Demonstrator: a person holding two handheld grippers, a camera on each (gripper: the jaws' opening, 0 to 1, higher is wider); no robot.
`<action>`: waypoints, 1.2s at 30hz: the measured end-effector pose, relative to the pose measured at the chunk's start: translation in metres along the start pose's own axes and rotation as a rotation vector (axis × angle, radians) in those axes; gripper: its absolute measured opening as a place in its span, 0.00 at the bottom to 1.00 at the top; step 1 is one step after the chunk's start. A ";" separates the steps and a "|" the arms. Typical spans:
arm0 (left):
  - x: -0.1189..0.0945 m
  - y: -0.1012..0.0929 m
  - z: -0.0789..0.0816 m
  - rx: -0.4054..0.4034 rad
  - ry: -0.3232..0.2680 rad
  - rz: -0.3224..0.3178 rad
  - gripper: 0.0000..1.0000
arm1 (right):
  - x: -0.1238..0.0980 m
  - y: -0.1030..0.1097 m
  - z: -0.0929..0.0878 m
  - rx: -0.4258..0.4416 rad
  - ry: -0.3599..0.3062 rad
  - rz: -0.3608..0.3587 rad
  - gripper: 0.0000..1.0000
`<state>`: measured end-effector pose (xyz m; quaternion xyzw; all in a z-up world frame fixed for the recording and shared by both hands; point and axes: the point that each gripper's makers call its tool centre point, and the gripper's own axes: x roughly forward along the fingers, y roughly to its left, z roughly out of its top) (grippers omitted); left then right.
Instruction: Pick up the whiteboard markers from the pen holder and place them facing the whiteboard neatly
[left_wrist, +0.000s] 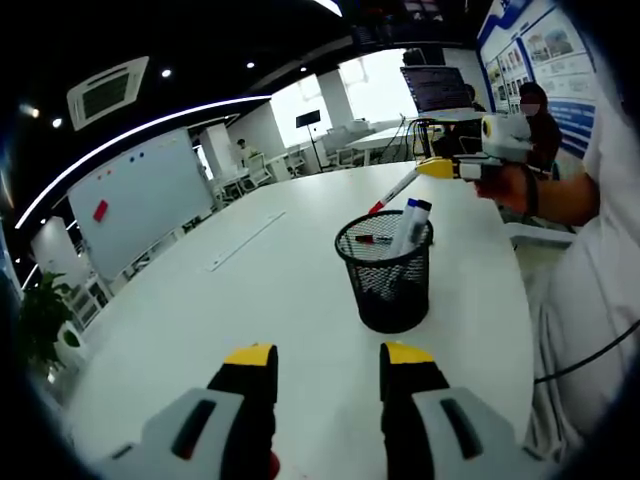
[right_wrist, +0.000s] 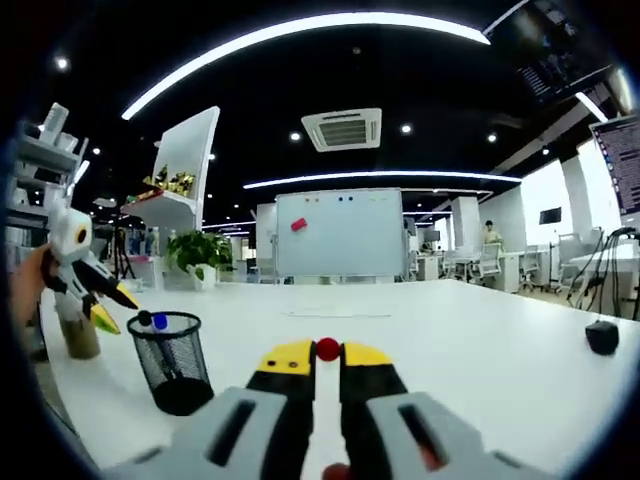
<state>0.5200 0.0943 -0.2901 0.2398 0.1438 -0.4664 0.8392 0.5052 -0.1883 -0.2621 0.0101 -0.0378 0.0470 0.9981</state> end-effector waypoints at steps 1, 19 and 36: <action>0.000 0.000 0.000 0.000 0.000 0.000 0.43 | 0.000 -0.001 -0.001 -0.002 0.003 -0.004 0.07; 0.001 0.002 -0.002 0.000 0.000 0.001 0.43 | 0.002 -0.001 -0.022 0.008 0.067 -0.027 0.07; 0.000 0.002 -0.001 0.003 0.000 0.005 0.43 | -0.009 0.000 -0.054 -0.035 0.204 -0.032 0.08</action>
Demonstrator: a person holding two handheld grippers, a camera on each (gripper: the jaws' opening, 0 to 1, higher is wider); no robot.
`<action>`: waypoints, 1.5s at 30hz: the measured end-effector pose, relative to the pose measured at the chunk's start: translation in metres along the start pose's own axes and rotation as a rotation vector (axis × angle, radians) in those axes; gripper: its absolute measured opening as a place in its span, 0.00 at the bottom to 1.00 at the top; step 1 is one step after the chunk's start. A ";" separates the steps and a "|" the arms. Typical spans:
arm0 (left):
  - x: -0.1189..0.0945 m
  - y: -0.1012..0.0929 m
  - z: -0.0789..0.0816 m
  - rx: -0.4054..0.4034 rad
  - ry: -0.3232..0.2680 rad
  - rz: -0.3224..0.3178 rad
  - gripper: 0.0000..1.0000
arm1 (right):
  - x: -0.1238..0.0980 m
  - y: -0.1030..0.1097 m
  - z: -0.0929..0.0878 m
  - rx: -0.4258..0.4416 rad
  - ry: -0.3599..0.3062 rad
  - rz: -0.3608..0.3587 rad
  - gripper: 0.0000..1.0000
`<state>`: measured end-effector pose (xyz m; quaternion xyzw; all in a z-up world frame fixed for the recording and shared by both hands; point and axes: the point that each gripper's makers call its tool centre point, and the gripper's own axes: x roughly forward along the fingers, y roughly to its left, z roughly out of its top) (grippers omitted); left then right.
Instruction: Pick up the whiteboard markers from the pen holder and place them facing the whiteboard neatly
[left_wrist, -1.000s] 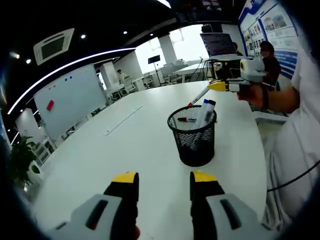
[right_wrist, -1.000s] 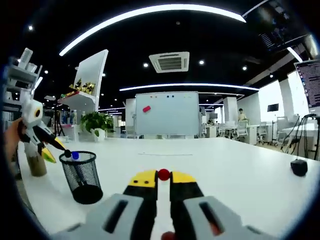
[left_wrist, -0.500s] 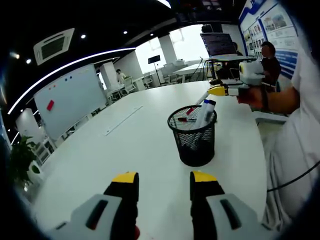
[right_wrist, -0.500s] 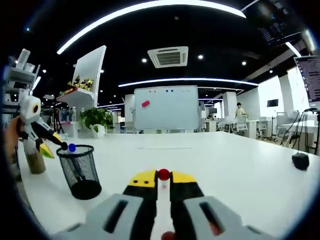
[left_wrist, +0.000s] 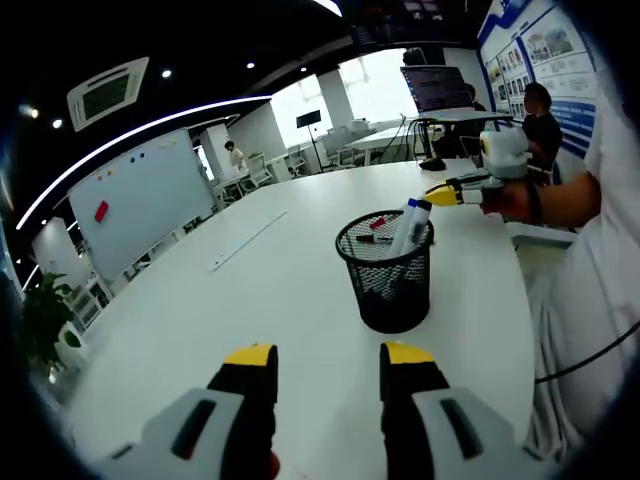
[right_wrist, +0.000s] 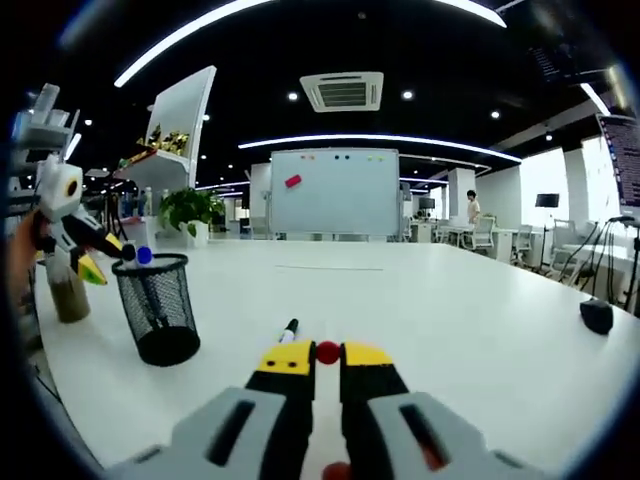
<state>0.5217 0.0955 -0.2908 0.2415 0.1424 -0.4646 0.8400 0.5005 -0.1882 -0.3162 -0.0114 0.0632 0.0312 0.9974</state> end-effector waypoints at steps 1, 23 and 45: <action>0.000 0.000 0.000 0.000 0.000 0.000 0.43 | 0.000 0.000 -0.004 0.003 0.019 -0.004 0.08; 0.000 -0.001 0.000 0.000 0.001 -0.001 0.43 | 0.005 0.001 -0.035 0.107 0.171 -0.063 0.08; 0.000 -0.001 0.000 0.001 0.000 0.002 0.43 | 0.008 0.008 -0.045 0.150 0.201 -0.054 0.09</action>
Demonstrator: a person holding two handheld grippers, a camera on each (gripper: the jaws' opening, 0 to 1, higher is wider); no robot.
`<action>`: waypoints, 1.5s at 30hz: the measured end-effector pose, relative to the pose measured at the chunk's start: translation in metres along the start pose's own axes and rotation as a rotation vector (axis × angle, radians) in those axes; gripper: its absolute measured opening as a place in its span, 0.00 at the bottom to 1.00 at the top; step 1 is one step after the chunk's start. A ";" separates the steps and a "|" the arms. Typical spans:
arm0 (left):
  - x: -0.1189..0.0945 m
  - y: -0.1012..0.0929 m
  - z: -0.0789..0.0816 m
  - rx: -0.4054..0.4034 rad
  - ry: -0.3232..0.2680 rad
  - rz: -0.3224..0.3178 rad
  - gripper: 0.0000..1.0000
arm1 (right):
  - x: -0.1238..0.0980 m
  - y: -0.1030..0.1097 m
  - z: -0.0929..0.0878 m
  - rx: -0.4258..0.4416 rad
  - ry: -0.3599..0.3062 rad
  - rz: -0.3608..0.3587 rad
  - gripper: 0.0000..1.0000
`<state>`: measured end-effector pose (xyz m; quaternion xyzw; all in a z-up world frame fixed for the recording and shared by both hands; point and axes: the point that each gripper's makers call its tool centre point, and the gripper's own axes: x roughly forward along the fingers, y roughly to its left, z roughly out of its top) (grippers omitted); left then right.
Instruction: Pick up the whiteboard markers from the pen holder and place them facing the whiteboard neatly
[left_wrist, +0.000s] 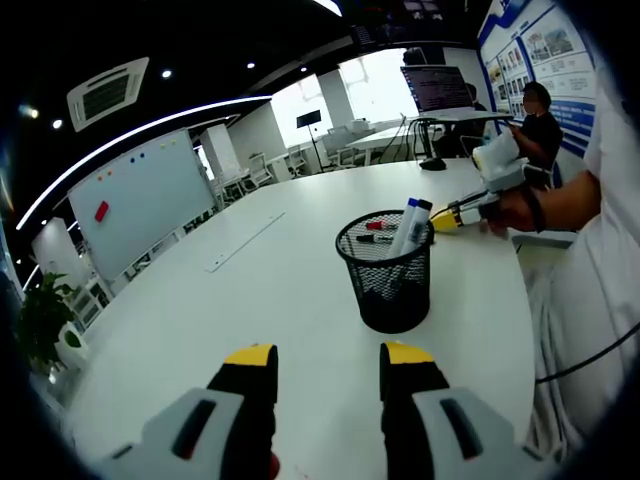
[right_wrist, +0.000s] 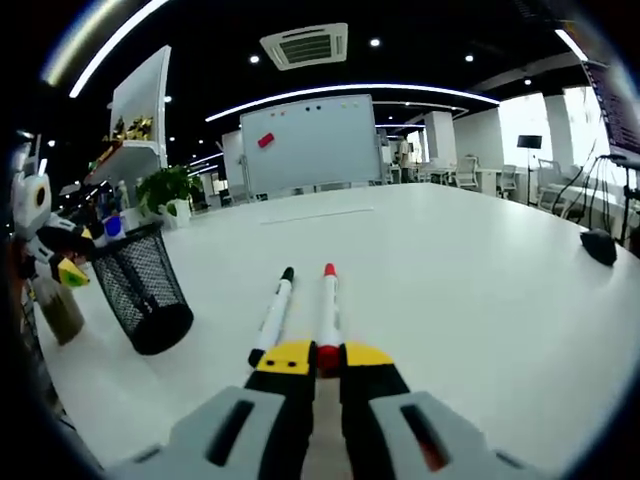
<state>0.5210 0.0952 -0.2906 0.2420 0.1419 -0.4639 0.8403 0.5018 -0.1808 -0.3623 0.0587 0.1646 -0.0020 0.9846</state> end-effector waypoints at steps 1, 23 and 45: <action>0.000 0.000 0.000 0.000 0.000 0.000 0.43 | 0.000 0.001 0.000 0.012 0.002 0.003 0.09; 0.000 0.000 0.000 0.000 0.001 0.002 0.43 | 0.000 0.004 -0.001 -0.005 -0.002 0.002 0.09; 0.000 0.000 0.000 0.003 -0.003 -0.002 0.43 | 0.001 0.006 0.000 -0.005 -0.008 -0.008 0.12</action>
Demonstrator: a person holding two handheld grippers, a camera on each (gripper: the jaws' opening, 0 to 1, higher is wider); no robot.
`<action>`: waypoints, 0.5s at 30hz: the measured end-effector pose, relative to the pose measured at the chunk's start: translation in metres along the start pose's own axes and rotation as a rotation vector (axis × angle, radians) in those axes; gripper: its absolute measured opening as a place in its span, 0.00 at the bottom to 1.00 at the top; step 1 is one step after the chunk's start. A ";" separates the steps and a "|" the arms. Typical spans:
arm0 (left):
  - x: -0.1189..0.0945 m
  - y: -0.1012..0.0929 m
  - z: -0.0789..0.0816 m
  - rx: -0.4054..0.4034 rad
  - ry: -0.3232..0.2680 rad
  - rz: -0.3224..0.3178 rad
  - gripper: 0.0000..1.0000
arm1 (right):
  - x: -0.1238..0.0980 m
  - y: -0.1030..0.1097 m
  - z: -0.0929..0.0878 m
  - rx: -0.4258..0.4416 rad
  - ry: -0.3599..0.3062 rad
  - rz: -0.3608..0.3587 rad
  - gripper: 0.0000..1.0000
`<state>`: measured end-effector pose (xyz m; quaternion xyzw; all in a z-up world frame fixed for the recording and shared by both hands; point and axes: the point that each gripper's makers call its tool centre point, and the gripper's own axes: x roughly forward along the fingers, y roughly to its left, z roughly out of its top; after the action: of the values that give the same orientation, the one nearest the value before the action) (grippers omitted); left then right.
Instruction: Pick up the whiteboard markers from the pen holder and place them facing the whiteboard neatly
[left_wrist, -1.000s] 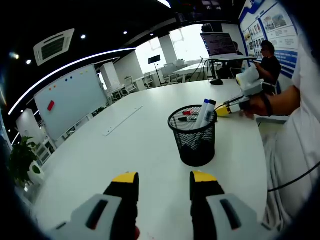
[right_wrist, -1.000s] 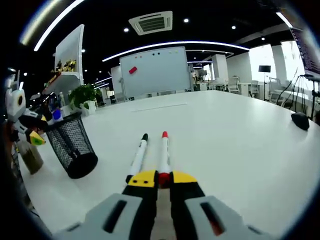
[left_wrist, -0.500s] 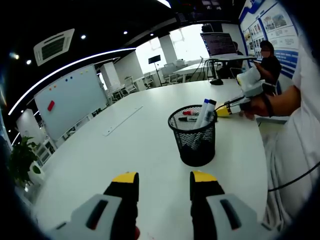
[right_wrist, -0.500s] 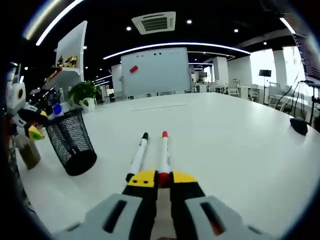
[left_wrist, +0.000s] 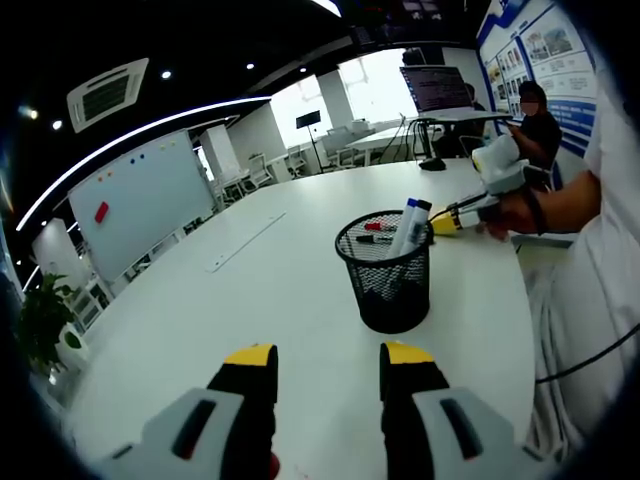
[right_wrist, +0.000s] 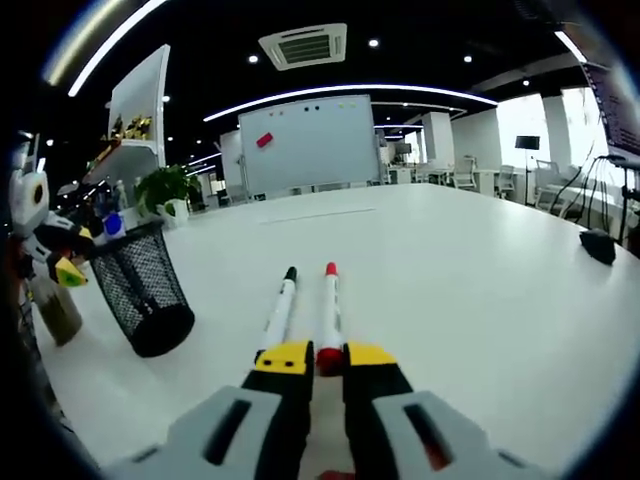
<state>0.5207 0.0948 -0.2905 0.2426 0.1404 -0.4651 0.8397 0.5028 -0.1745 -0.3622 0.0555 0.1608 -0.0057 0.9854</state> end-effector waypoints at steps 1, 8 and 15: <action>0.000 0.000 0.000 0.000 0.000 0.000 0.43 | 0.000 0.000 0.000 -0.007 0.000 0.000 0.12; 0.000 0.000 0.000 0.002 -0.002 0.000 0.43 | -0.001 -0.001 0.000 -0.025 -0.005 -0.004 0.15; 0.000 0.000 0.000 0.003 -0.003 0.001 0.43 | -0.007 0.000 0.010 -0.070 -0.049 0.003 0.17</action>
<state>0.5205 0.0948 -0.2901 0.2431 0.1385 -0.4652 0.8399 0.4999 -0.1755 -0.3502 0.0212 0.1367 -0.0001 0.9904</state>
